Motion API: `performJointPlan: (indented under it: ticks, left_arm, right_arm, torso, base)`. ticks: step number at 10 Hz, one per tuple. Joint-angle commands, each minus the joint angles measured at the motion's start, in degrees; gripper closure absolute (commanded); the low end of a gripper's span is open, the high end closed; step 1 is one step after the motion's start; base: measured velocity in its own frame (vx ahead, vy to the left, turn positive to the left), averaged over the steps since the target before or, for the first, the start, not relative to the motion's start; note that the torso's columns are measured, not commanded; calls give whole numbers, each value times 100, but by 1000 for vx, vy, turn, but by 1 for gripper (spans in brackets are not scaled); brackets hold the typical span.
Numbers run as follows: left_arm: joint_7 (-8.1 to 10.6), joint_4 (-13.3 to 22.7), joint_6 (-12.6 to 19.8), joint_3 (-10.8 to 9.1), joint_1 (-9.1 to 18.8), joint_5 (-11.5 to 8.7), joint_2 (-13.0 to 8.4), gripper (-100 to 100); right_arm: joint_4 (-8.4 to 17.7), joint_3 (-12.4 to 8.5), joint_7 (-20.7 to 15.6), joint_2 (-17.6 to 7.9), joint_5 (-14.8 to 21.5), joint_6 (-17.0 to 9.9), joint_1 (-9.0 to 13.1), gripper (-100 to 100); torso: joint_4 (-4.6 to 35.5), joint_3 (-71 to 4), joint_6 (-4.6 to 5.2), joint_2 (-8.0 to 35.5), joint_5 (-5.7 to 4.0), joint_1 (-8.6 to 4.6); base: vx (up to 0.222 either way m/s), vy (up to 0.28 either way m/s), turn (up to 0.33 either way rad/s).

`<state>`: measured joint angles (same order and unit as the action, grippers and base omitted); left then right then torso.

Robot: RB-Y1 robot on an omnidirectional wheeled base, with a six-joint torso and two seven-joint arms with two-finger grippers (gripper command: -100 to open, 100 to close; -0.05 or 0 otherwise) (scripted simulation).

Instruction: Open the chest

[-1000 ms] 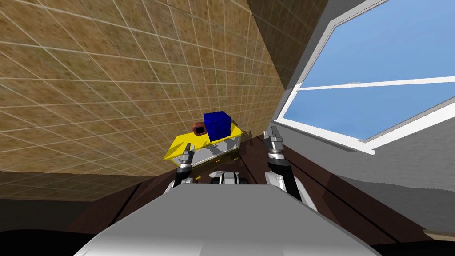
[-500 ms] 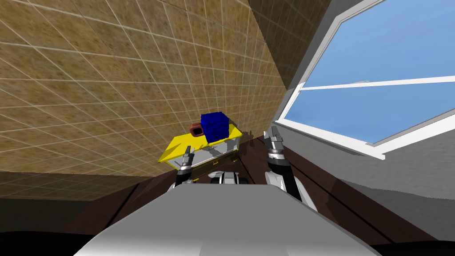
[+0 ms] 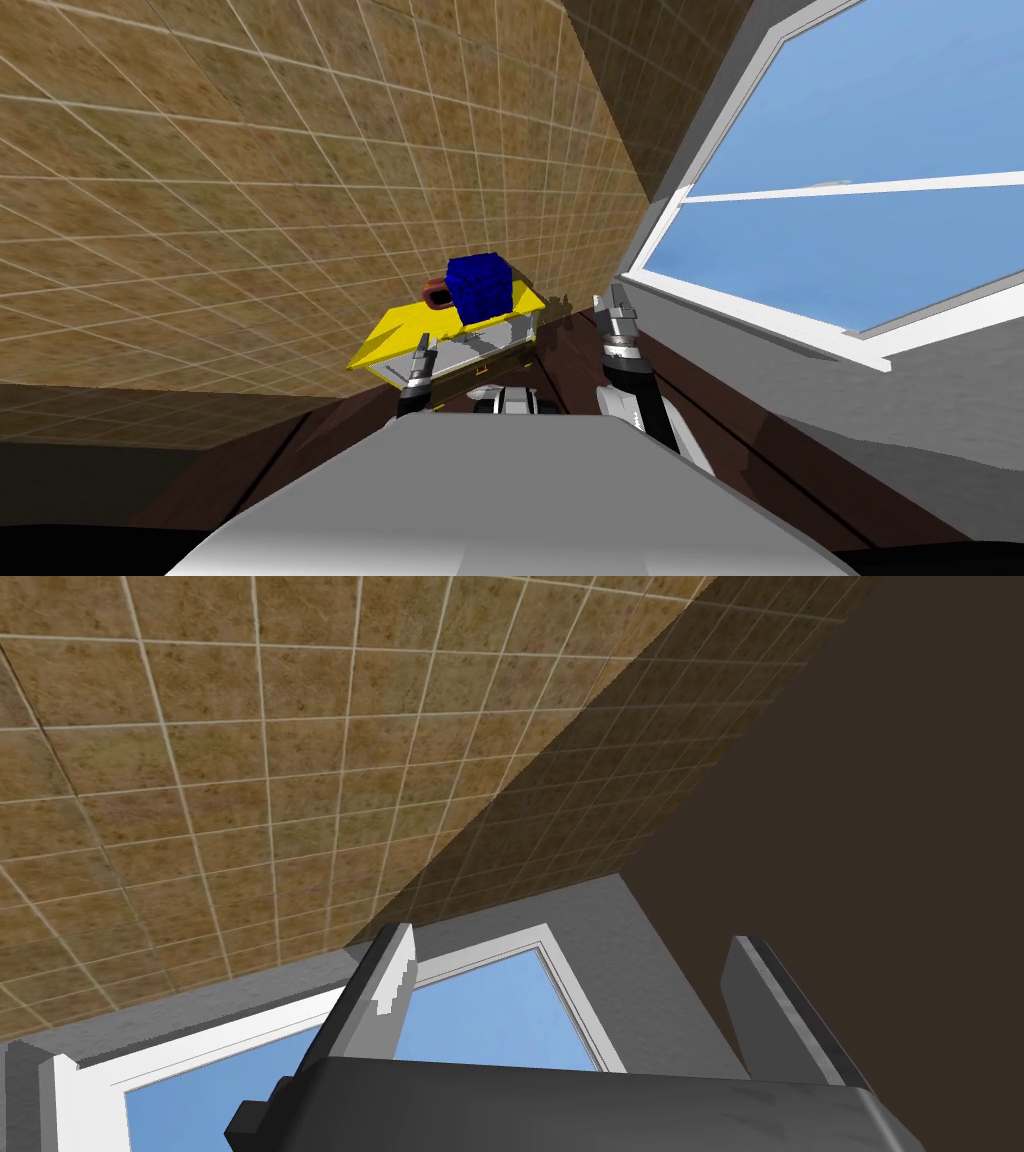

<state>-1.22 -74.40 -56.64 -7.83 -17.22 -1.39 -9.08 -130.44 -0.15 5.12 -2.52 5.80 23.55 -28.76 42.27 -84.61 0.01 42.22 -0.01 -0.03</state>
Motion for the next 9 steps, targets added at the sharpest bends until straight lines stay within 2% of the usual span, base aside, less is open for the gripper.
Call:
performJointPlan:
  ticks: [1,2,5,6,9]
  left_arm:
    - [8,440,-188,-46,84,-27,10,-100]
    - [11,663,-325,-82,155,-49,25,-100]
    - [14,1067,-457,-117,224,-70,42,-100]
    - [17,1222,-585,-152,292,-90,62,-100]
    - [19,1666,-708,-185,358,-110,84,-100]
  right_arm:
    - [0,0,0,0,0,0,0,0]
    - [0,0,0,0,0,0,0,0]
    - [0,-1,0,0,0,0,1,0]
    - [0,0,0,0,0,0,1,0]
    - [0,0,0,0,0,0,-1,0]
  torso:
    - [0,0,-1,-1,-1,-5]
    - [2,6,-1,10,1,4]
    - [6,13,-2,19,3,8]
    - [4,8,0,11,2,7]
    - [0,1,-4,4,-3,-5]
  base:
    - [57,-68,26]
    - [50,-52,57]
    - [2,-26,60]
    - [70,-43,-7]
    - [72,-88,34]
